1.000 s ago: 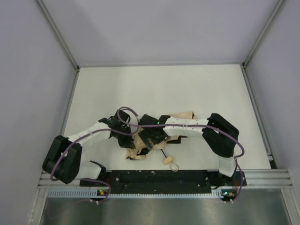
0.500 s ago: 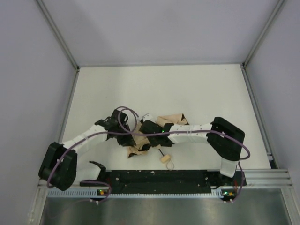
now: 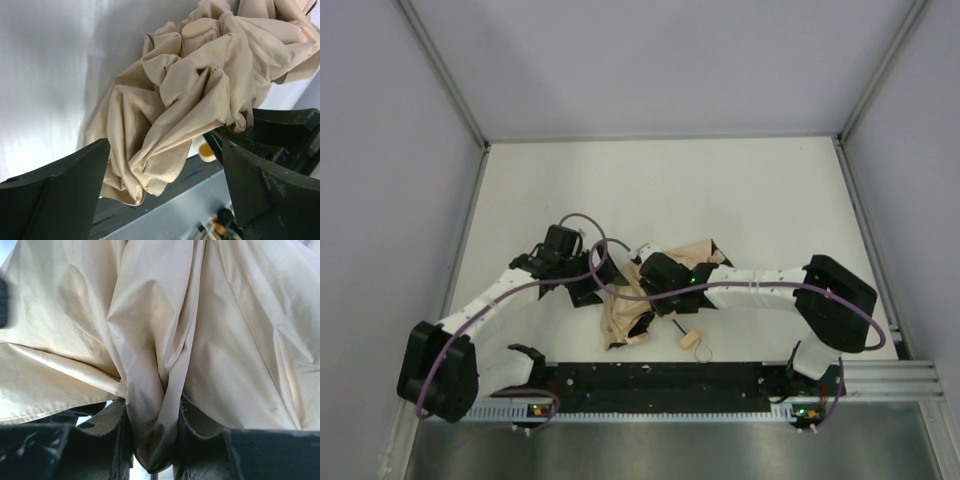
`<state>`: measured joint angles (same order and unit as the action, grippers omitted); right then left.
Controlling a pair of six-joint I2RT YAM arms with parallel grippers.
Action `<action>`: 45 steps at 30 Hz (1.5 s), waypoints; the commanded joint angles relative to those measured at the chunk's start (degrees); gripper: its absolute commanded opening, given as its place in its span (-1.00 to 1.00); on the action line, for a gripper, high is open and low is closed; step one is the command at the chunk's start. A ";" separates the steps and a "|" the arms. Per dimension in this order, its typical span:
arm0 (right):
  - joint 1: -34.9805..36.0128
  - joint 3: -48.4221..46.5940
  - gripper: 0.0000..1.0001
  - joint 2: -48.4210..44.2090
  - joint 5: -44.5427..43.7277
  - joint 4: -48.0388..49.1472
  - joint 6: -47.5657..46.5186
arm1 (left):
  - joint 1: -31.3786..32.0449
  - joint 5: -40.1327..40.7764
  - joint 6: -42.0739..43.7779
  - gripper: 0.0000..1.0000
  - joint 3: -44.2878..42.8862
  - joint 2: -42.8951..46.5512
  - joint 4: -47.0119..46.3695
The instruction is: Put away the umbrella
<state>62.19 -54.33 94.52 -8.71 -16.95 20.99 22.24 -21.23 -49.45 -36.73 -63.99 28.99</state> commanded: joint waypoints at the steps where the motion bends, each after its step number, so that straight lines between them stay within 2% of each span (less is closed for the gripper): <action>1: -1.02 -0.25 -1.00 -4.96 1.86 2.09 -0.52 | -0.09 -9.08 -2.22 0.97 -2.38 -8.33 -7.10; 5: -1.37 0.10 -1.00 -5.49 2.82 3.15 -0.52 | -0.09 -10.84 -8.01 0.97 0.25 -9.93 -18.15; 8: -1.37 0.71 -1.00 -6.28 3.61 4.29 -0.34 | -0.09 -9.00 -8.64 0.97 -0.80 -11.15 -19.32; 12: -1.37 1.24 -1.00 -7.33 4.49 4.64 -0.86 | 0.00 -11.81 -9.53 0.97 -0.80 -14.84 -26.07; 15: -1.29 1.42 -1.00 -8.03 4.93 4.65 -1.74 | 0.00 -8.05 -5.93 0.97 -2.46 -15.81 -24.52; 17: -1.37 1.68 -1.00 -8.56 5.37 4.73 -2.18 | -0.09 -8.12 -4.69 0.90 -3.34 -18.00 -24.77; 19: -1.37 1.68 -1.00 -9.00 5.46 4.82 -2.53 | -0.09 -9.69 -4.25 0.69 -4.31 -20.73 -26.35; 22: -1.37 1.68 -1.00 -9.09 6.25 4.73 -3.06 | 0.00 -11.90 -7.22 0.32 -2.39 -21.80 -34.76; 26: -1.46 1.68 -1.00 -9.79 6.69 4.56 -3.42 | 0.26 -12.87 -9.96 -0.58 -1.15 -18.99 -40.41; 28: -1.55 1.42 -1.00 -10.06 6.77 4.29 -3.50 | 0.44 -12.61 -11.19 -0.92 -0.63 -16.54 -41.38; 29: -1.46 0.89 -1.00 -10.06 6.60 3.86 -3.50 | 0.44 -12.52 -11.80 -1.00 -0.27 -15.48 -41.65; 32: -1.99 -2.52 -1.00 -10.14 5.47 -0.17 -3.07 | 0.70 -12.86 -13.04 -1.00 -0.45 -12.49 -41.47; 33: -2.25 -4.11 -0.78 -10.49 4.94 -2.19 -2.63 | 0.70 -13.39 -13.13 -1.00 -0.88 -11.61 -41.30; 35: -2.51 -7.01 -0.12 -11.98 4.67 -6.32 -2.62 | 0.88 -14.97 -12.95 -1.00 -2.20 -10.46 -40.60; 36: -2.78 -8.33 0.03 -13.30 4.93 -8.69 -2.89 | 0.96 -15.50 -12.43 -1.00 -2.99 -9.67 -40.59; 41: -4.10 -16.59 0.35 -20.24 10.45 -22.84 -4.38 | 1.40 -16.56 -6.11 -1.00 -11.77 -6.24 -31.56; 45: -4.36 -27.82 0.55 -20.35 12.32 -30.67 -4.21 | 1.49 -17.26 -4.08 -1.00 -16.17 -3.52 -29.26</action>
<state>58.24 -70.89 76.75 -1.28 -39.24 17.32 23.46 -35.62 -55.99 -46.41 -72.36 1.19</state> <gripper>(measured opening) 0.750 0.113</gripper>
